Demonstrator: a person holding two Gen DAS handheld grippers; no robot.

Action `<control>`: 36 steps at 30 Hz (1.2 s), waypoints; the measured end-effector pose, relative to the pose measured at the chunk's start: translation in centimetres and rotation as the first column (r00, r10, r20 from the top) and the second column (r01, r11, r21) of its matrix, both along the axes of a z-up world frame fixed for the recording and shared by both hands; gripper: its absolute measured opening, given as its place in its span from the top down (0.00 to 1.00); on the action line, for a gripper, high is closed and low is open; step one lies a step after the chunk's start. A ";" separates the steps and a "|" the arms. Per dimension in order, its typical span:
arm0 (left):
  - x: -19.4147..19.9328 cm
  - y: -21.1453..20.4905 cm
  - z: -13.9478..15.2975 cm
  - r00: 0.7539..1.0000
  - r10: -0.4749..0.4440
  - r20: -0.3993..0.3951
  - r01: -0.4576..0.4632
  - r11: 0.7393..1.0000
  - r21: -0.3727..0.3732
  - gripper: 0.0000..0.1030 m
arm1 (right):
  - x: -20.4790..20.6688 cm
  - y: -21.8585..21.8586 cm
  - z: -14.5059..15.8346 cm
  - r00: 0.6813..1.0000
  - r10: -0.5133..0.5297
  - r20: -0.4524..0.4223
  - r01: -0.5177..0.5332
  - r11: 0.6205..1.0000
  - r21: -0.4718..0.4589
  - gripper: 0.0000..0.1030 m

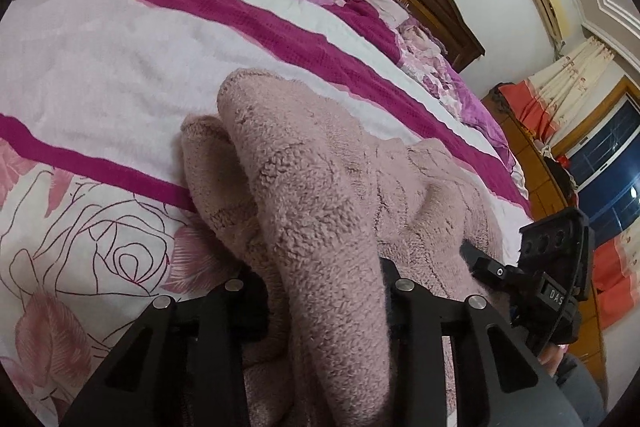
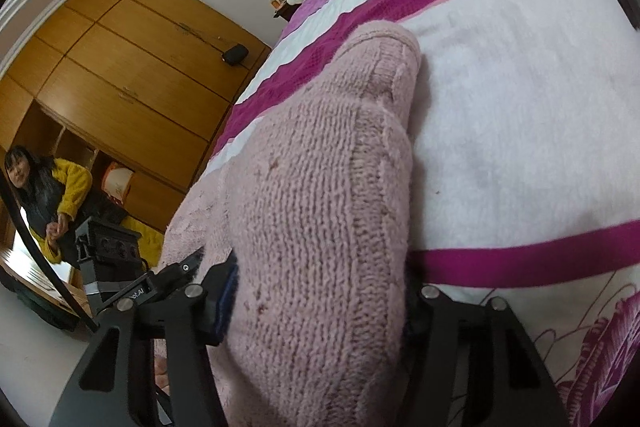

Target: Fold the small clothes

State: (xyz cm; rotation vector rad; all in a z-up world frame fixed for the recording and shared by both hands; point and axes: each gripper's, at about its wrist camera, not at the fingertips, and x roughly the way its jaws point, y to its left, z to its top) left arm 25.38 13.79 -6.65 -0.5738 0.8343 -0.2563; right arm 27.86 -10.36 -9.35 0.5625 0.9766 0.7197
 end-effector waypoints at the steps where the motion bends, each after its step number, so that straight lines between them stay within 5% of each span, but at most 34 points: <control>1: -0.1 0.0 0.0 1.000 0.003 0.007 -0.003 1.000 -0.001 0.91 | -0.1 0.1 0.3 1.000 0.001 0.011 -0.001 1.000 -0.010 0.42; 9: -1.8 0.1 2.1 0.997 0.023 0.074 -0.021 0.999 -0.030 0.93 | -1.3 1.2 4.6 0.993 0.048 0.105 -0.039 0.996 -0.082 0.50; 15: -0.8 -2.6 6.3 0.993 -0.019 0.120 0.016 1.000 0.022 0.93 | -2.0 0.8 10.0 0.975 0.101 0.198 -0.076 0.989 -0.130 0.50; 24: 4.3 -10.7 11.8 0.972 -0.140 0.187 0.130 0.989 0.065 0.93 | -0.9 -7.0 16.0 0.962 0.018 0.274 0.027 0.987 -0.160 0.50; 30: 8.3 -16.8 10.8 0.960 -0.213 0.182 0.202 0.976 0.077 0.93 | 1.3 -13.7 15.6 0.959 -0.046 0.280 0.090 0.985 -0.149 0.50; 36: 11.1 -19.9 3.8 0.970 -0.237 0.053 0.234 0.971 0.058 0.93 | 4.0 -18.7 8.3 0.977 -0.130 0.170 0.148 0.984 -0.096 0.50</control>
